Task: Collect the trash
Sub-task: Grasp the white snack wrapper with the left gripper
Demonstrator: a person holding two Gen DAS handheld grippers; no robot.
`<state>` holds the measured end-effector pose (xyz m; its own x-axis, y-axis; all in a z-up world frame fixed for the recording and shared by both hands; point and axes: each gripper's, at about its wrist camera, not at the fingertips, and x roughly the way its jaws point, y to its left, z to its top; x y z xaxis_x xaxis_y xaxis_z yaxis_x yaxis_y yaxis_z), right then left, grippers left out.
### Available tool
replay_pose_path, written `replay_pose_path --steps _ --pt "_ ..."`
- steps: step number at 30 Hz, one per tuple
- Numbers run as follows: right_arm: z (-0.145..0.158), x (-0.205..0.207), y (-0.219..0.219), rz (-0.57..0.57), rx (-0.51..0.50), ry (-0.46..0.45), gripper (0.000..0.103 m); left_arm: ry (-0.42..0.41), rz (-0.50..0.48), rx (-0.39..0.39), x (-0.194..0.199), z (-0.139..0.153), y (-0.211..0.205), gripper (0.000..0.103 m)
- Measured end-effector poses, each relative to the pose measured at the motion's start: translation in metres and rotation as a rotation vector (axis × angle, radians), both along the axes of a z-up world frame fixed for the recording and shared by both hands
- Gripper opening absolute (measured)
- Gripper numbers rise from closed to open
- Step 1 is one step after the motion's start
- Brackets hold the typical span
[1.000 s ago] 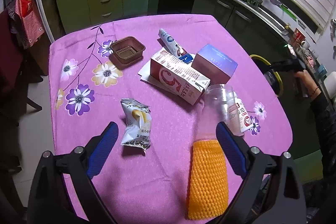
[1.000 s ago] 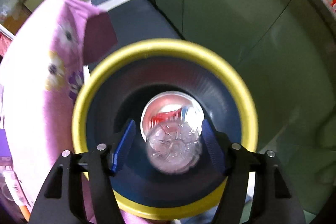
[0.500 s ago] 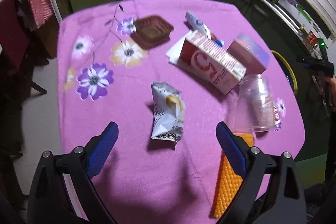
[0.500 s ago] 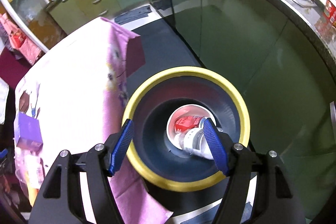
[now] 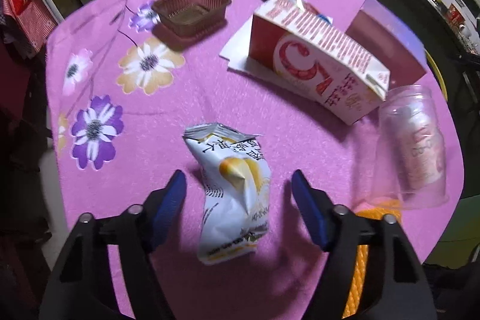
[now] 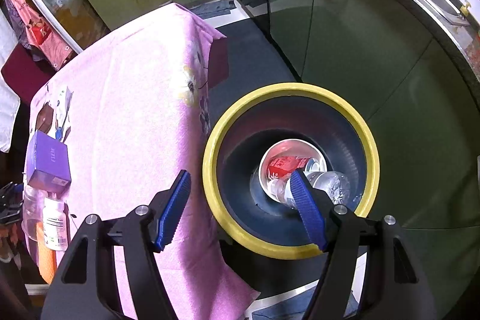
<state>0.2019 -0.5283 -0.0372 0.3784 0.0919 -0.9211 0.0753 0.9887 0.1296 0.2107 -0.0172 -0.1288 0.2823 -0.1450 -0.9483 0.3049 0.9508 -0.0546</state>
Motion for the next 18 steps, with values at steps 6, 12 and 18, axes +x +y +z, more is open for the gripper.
replay_pose_path --steps 6,12,18 --pt "-0.004 0.003 0.004 0.014 0.003 0.013 0.068 -0.004 0.000 0.012 0.002 0.002 0.000 0.043" --pt "-0.005 0.005 0.009 0.026 0.011 0.011 0.068 -0.016 -0.029 0.014 -0.007 0.013 -0.002 0.041" --pt "0.000 0.001 0.008 0.026 0.017 -0.006 0.068 -0.096 -0.094 -0.007 -0.018 0.066 -0.016 0.041"
